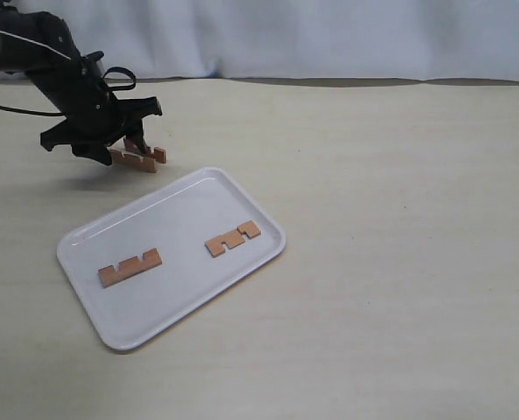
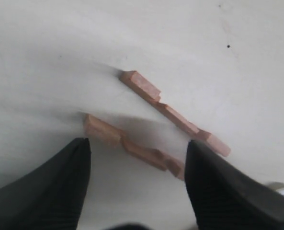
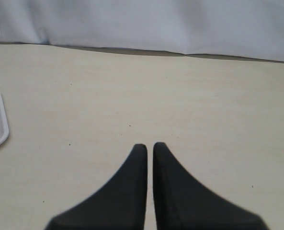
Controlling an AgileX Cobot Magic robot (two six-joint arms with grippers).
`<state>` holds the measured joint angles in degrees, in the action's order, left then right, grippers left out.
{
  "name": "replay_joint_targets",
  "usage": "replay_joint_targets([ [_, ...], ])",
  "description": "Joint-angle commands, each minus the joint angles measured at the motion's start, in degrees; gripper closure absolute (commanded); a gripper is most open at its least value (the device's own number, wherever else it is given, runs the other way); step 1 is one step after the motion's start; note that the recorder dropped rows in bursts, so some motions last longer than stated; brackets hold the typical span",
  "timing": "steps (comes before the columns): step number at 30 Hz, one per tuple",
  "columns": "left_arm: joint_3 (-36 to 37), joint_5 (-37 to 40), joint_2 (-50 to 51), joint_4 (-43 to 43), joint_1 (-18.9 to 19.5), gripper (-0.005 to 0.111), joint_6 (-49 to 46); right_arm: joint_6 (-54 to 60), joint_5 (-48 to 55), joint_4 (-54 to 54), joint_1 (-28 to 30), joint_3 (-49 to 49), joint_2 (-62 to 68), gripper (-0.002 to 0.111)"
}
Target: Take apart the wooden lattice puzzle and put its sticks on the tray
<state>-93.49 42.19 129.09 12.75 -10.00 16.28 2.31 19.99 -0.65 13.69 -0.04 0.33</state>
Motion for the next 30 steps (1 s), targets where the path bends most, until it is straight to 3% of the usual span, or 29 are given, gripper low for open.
replay_joint_targets([
  [1, 0.07, -0.67, 0.06, -2.15, -0.06, 0.052, 1.01, -0.16, -0.20, -0.02, 0.22, 0.04, -0.33, 0.104],
  [11, 0.07, 2.62, 1.28, -2.25, -0.06, 0.052, -0.02, -0.16, -0.20, -0.02, 0.22, 0.04, -0.33, 0.104],
  [19, 0.07, 3.85, 1.28, -3.12, -0.06, 0.080, -0.04, -0.16, -0.20, -0.02, 0.22, 0.04, -0.33, 0.104],
  [30, 0.07, 4.06, 1.31, -6.08, -0.06, 0.081, -0.04, -0.16, -0.20, -0.02, 0.22, 0.04, -0.33, 0.104],
])
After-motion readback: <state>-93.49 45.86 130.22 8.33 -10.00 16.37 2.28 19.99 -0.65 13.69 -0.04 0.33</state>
